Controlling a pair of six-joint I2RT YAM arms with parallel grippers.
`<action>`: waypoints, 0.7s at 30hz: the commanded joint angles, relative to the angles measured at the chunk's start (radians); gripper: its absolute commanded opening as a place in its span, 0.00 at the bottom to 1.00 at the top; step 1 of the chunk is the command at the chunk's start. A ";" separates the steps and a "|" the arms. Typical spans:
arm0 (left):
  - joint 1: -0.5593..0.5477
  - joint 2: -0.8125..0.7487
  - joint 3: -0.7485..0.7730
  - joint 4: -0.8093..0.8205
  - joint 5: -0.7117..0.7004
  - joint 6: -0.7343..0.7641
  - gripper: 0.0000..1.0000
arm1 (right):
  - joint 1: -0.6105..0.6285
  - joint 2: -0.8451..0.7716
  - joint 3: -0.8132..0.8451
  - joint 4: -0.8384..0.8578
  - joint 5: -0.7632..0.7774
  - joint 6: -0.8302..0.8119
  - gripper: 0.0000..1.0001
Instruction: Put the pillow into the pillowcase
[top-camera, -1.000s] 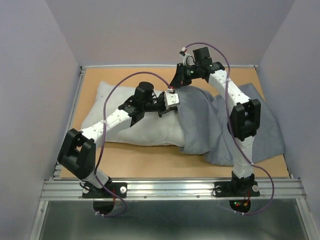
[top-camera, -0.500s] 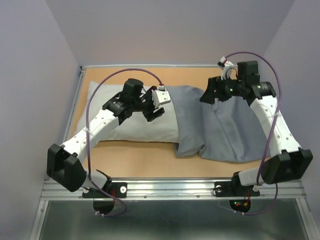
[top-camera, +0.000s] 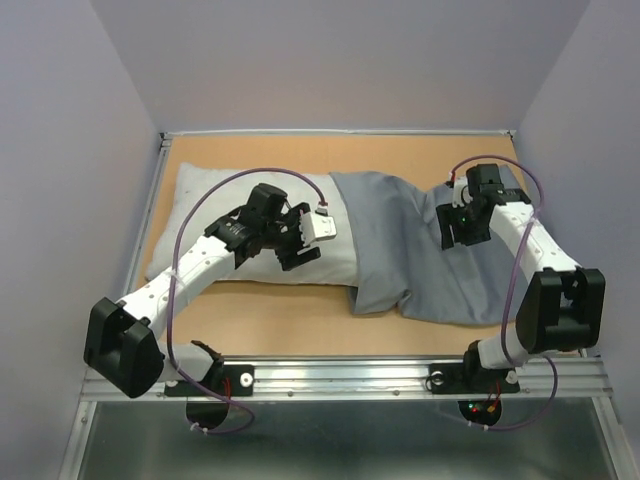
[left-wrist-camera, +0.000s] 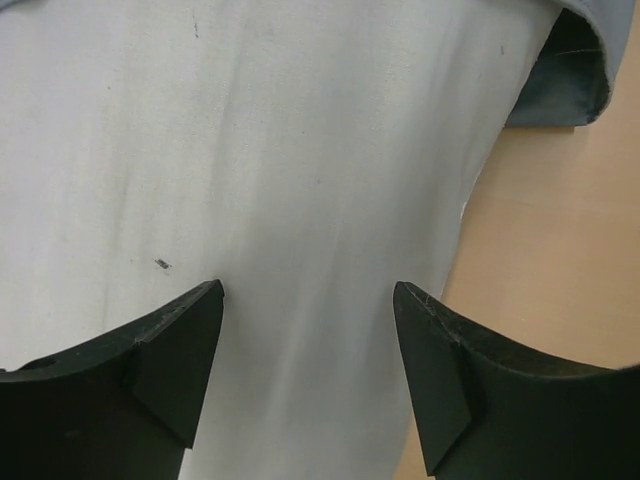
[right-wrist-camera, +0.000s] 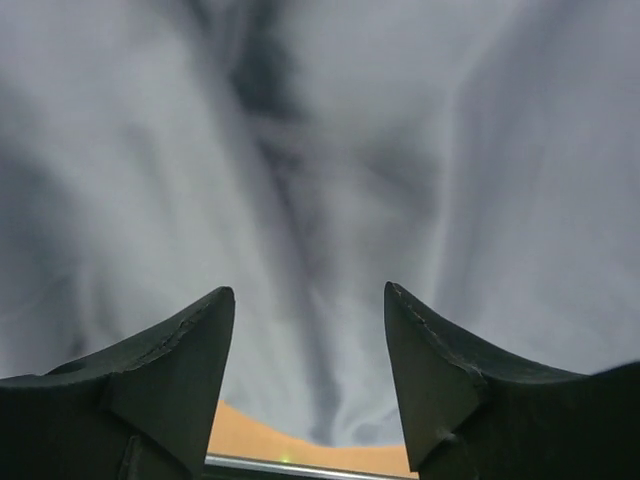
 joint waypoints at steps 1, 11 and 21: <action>-0.020 0.022 -0.031 0.081 -0.069 -0.013 0.78 | -0.007 0.093 -0.006 0.106 0.156 -0.018 0.66; -0.064 0.228 0.009 0.193 -0.134 -0.149 0.48 | -0.010 0.500 0.239 0.221 0.163 -0.018 0.59; -0.049 0.382 0.158 0.272 -0.106 -0.422 0.11 | -0.007 0.941 0.960 0.211 0.073 -0.081 0.60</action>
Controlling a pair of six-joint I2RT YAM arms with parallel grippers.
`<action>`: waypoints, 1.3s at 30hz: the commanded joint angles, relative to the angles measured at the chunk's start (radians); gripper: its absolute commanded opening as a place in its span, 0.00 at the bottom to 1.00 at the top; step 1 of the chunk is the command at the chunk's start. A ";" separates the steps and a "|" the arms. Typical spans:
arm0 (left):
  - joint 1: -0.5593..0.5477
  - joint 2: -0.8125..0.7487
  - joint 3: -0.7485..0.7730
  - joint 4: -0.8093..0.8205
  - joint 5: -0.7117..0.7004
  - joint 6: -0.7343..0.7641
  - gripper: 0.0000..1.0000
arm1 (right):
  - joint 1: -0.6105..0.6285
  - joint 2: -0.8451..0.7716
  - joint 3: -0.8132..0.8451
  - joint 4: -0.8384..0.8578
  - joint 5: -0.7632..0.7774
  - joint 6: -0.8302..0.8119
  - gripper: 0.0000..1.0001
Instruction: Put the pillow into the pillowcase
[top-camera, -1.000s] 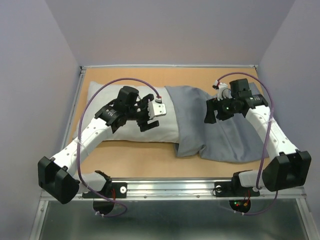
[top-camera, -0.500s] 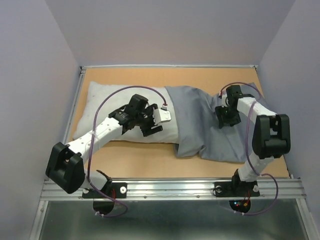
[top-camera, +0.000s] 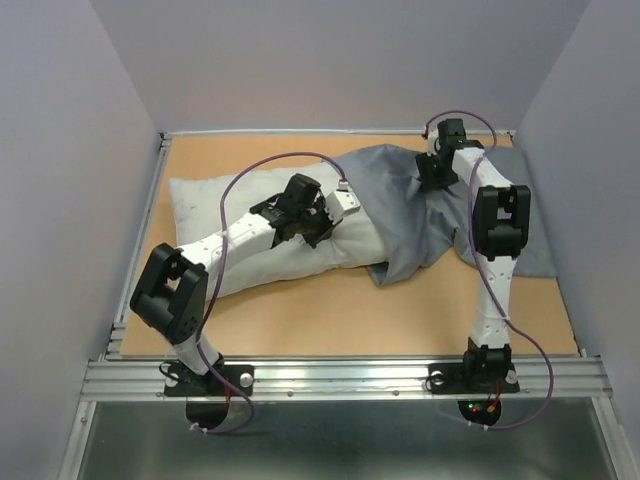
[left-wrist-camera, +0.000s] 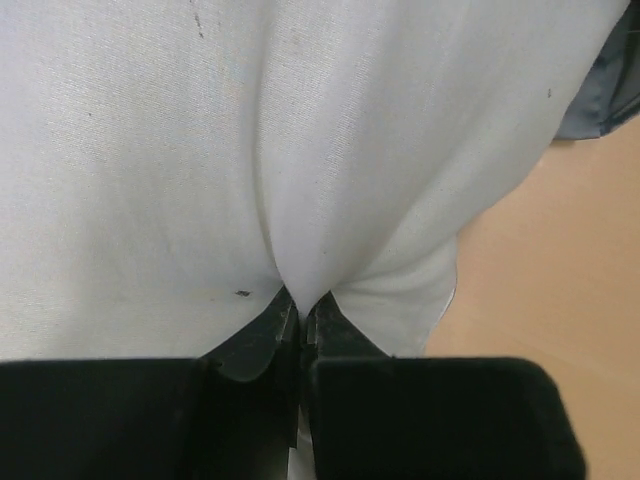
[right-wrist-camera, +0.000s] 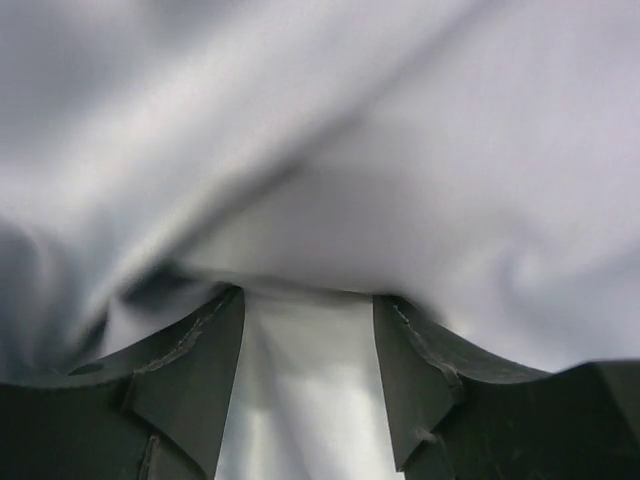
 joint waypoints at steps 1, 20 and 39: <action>0.015 0.067 0.080 0.044 0.013 -0.155 0.12 | -0.002 0.129 0.241 0.060 -0.037 -0.038 0.61; -0.072 -0.224 -0.043 0.017 -0.059 -0.055 0.86 | 0.115 -0.931 -0.716 -0.002 -0.395 0.141 0.67; -0.170 -0.201 -0.234 0.147 -0.279 0.162 0.99 | 0.294 -0.839 -0.982 0.385 -0.209 0.402 0.44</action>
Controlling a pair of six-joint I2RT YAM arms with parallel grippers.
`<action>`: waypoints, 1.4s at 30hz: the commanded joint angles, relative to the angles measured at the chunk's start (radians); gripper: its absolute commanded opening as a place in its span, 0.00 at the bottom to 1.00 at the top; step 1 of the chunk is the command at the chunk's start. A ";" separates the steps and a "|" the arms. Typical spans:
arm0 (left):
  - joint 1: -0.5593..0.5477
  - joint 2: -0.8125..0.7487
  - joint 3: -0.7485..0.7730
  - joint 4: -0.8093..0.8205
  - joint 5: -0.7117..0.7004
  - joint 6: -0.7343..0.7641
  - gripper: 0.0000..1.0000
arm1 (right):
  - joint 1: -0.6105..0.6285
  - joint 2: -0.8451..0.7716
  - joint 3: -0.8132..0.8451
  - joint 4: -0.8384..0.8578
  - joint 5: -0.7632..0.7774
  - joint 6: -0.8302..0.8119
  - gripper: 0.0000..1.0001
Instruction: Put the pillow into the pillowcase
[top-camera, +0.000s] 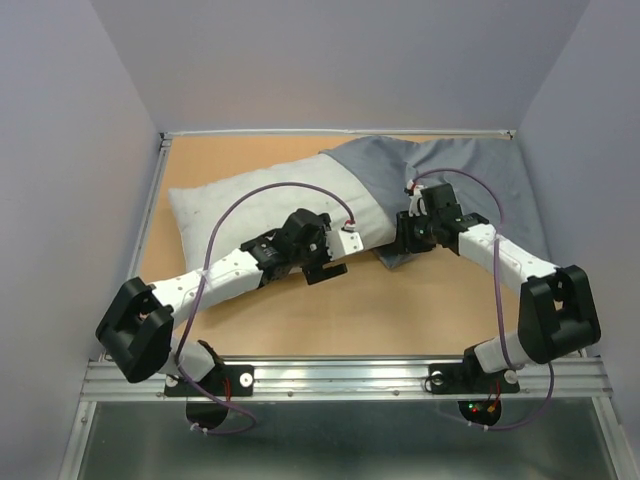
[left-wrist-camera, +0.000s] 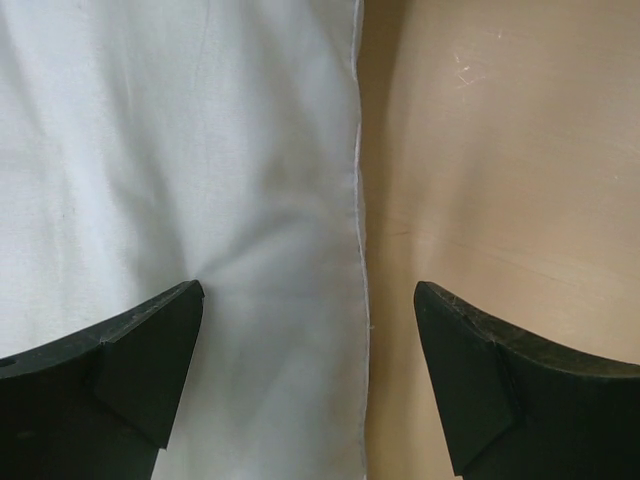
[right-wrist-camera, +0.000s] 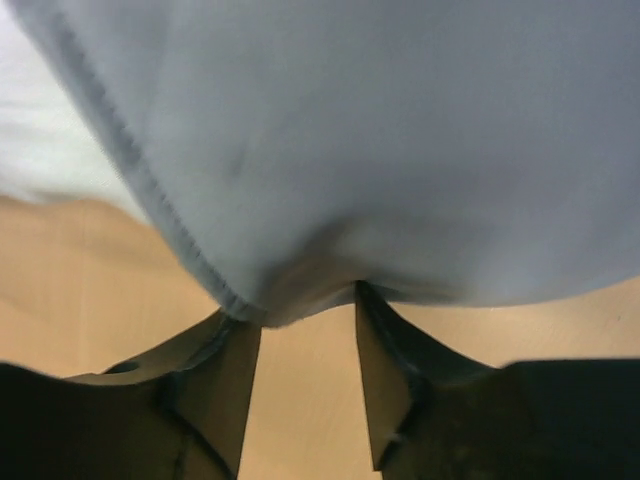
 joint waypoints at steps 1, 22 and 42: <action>-0.005 0.056 -0.002 0.102 -0.031 0.025 0.99 | 0.013 0.039 -0.007 0.111 0.045 0.042 0.40; 0.128 0.282 0.530 0.235 -0.031 0.025 0.99 | 0.121 0.062 0.456 -0.052 -0.395 -0.059 0.01; 0.167 -0.269 -0.042 -0.150 0.146 0.122 0.99 | 0.135 0.065 0.263 -0.050 -0.221 -0.011 0.01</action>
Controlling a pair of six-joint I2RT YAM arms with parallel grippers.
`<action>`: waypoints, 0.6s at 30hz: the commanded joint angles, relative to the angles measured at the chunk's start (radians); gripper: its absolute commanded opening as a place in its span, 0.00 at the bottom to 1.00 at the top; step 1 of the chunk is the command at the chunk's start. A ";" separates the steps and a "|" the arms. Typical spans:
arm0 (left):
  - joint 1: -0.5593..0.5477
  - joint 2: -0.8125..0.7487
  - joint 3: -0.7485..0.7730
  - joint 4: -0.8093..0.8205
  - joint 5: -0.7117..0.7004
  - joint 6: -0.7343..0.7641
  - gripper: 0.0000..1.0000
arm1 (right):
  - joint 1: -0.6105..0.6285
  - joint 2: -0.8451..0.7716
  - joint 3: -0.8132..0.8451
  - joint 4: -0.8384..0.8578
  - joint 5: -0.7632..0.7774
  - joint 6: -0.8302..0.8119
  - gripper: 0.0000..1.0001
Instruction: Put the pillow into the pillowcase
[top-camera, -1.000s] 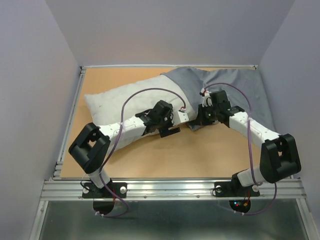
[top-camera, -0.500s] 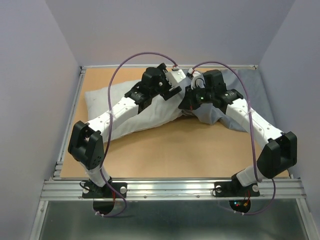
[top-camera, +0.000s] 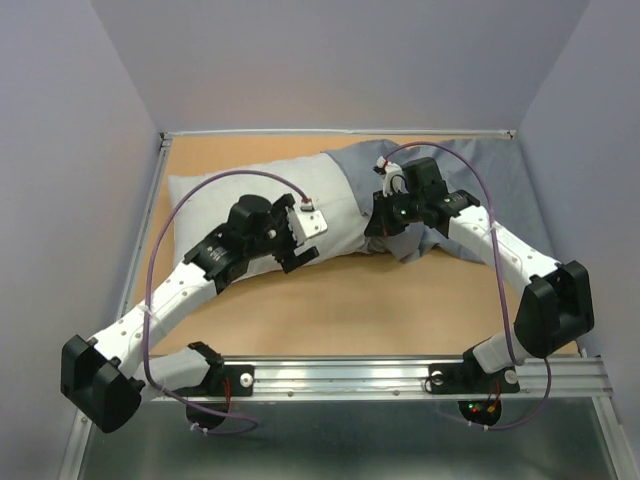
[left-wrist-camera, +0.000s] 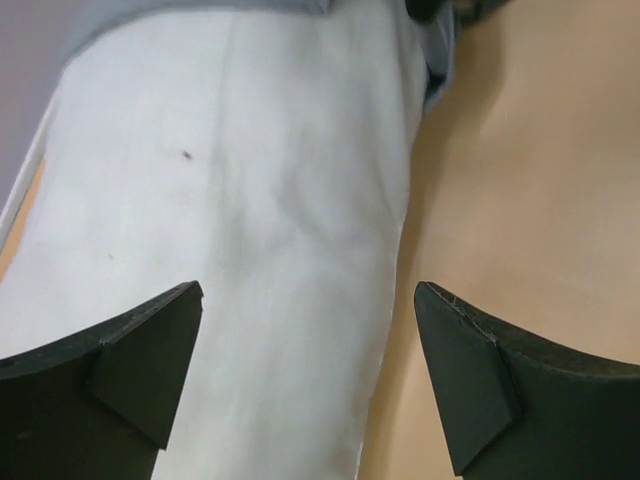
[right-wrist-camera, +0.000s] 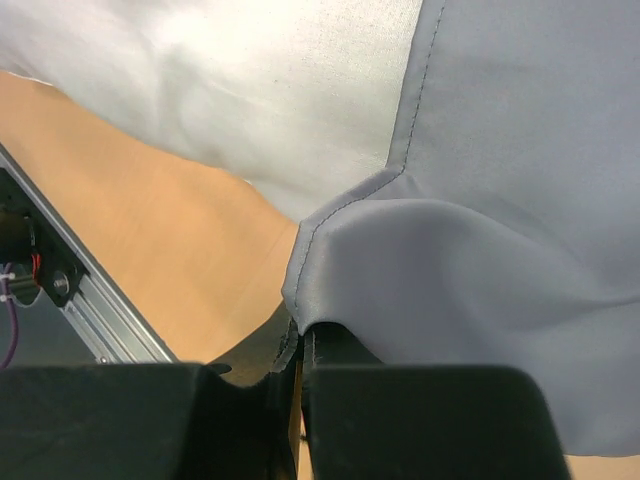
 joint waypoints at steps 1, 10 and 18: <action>-0.049 -0.046 -0.185 -0.051 -0.130 0.218 0.99 | 0.001 0.005 -0.007 0.030 0.021 0.019 0.01; -0.146 0.119 -0.415 0.414 -0.296 0.304 0.99 | -0.001 0.021 -0.019 0.030 -0.048 0.039 0.01; -0.140 0.339 -0.186 0.497 -0.373 0.046 0.27 | 0.001 0.038 -0.004 0.041 -0.122 0.053 0.01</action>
